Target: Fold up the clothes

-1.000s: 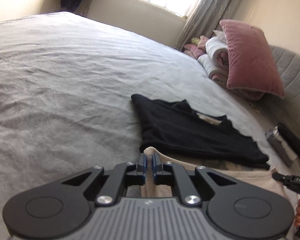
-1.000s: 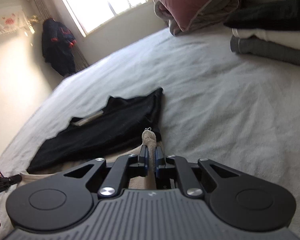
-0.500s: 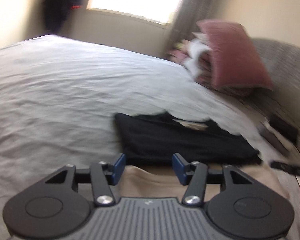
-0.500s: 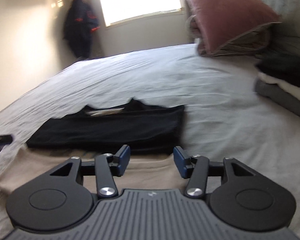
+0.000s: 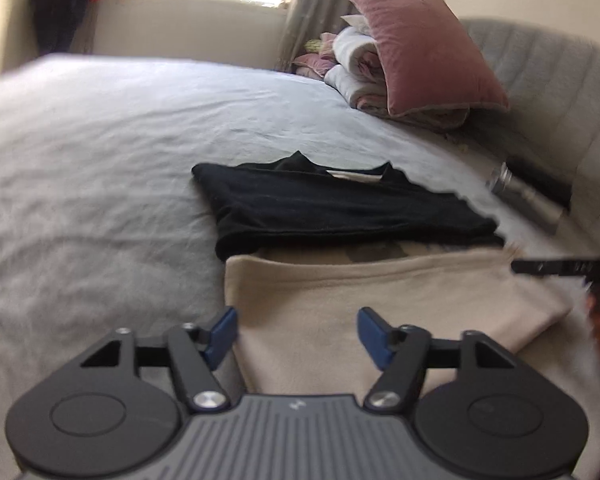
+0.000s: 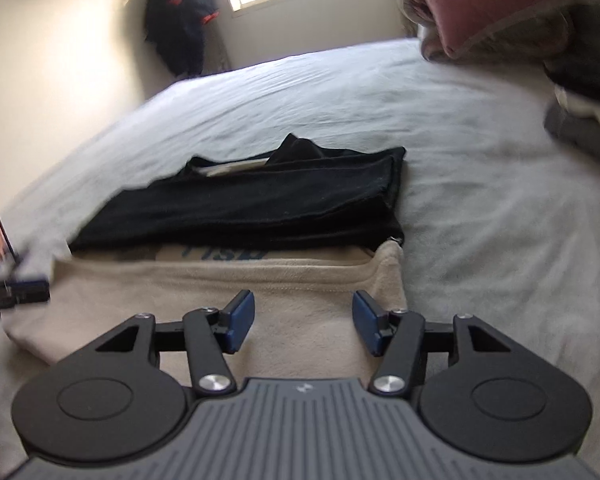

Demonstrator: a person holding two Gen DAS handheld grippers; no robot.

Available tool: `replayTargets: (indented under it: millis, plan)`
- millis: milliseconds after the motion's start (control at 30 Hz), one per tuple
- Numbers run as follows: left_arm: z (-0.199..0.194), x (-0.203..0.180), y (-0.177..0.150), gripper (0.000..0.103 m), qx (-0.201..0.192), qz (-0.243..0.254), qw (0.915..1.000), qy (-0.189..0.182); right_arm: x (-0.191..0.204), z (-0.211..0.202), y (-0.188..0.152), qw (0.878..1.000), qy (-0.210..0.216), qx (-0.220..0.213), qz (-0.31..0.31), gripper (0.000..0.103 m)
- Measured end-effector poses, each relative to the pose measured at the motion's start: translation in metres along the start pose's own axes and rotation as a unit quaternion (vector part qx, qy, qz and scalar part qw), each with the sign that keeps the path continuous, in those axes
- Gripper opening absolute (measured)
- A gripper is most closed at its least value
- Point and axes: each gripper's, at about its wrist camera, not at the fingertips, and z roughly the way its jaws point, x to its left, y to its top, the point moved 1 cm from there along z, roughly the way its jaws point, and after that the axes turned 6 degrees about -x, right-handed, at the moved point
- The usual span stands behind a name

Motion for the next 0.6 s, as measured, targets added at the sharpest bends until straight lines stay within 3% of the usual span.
replayTargets:
  millis: [133, 233, 300, 467, 600]
  plan:
    - [-0.012, 0.028, 0.008, 0.071, 0.018, -0.112, 0.9931, -0.032, -0.012, -0.015, 0.005, 0.997, 0.029, 0.011, 0.076, 0.063]
    - [-0.018, 0.046, 0.010, 0.073, 0.039, -0.184, 0.9807, -0.052, -0.020, -0.026, 0.007, 0.992, 0.039, 0.019, 0.118, 0.063]
    - [-0.019, 0.054, 0.009, 0.077, 0.074, -0.220, 0.9701, -0.071, -0.026, -0.033, 0.008, 0.988, 0.042, 0.029, 0.145, 0.063]
    - [-0.015, 0.060, -0.009, 0.078, 0.163, -0.276, 0.9426, -0.093, -0.043, -0.051, 0.009, 0.979, 0.034, 0.055, 0.193, 0.065]
    - [-0.016, 0.056, -0.014, 0.078, 0.185, -0.281, 0.9360, -0.104, -0.062, -0.059, 0.002, 0.969, 0.015, 0.099, 0.228, 0.066]
